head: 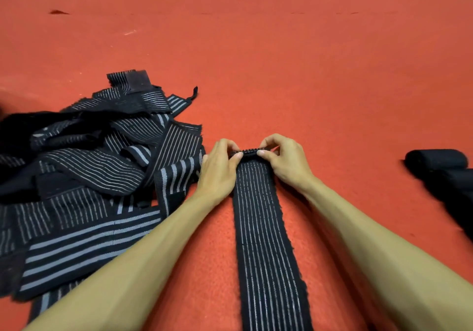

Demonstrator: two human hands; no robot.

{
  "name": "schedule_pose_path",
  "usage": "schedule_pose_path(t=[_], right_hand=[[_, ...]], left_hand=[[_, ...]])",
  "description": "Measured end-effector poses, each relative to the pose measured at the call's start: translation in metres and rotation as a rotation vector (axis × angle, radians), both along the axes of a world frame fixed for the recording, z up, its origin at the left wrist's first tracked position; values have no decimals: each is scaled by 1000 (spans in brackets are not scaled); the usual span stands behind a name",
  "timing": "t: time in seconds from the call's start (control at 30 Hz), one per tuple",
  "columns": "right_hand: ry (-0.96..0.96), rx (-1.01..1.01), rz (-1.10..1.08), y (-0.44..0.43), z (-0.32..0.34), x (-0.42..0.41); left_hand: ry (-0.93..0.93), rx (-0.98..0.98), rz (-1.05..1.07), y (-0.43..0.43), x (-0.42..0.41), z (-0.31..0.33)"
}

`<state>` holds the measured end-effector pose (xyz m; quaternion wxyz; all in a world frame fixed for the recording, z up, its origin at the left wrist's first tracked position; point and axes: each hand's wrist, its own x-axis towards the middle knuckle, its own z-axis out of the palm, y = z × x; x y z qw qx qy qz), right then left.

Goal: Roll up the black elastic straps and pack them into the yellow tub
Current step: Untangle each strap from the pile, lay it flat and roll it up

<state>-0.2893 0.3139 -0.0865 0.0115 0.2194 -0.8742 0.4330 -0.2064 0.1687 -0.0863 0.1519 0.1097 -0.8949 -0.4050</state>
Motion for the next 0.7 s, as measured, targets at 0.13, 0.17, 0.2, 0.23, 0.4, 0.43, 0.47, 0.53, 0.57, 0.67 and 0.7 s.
schedule_pose_path(t=[0.13,0.17,0.2,0.23,0.4,0.43,0.47,0.53,0.57,0.67,0.7], right_hand=[[42,-95,7,18,28,28],[41,-108,20,21,33,31],[46,-114,37,27,45,40],[47,-113,58,31,56,46],[-137,-108,295,62,116,88],[-211,-107,352,69,128,99],[-283,-113,399,74,136,105],[-398,-159,462,85,157,124],[-453,-199,495,90,167,134],[-583,-334,601,102,193,155],[-598,-376,628,103,199,161]], left_hand=[[14,61,-155,11,32,30],[41,19,-176,11,34,36],[70,-24,-191,14,42,47],[91,-57,-198,16,48,58],[111,-95,-235,29,89,109],[91,-40,-251,33,102,119],[49,67,-274,36,109,127],[-57,344,-336,43,132,143],[-114,474,-378,46,144,152],[-231,747,-517,52,167,178],[-240,818,-563,54,173,186]])
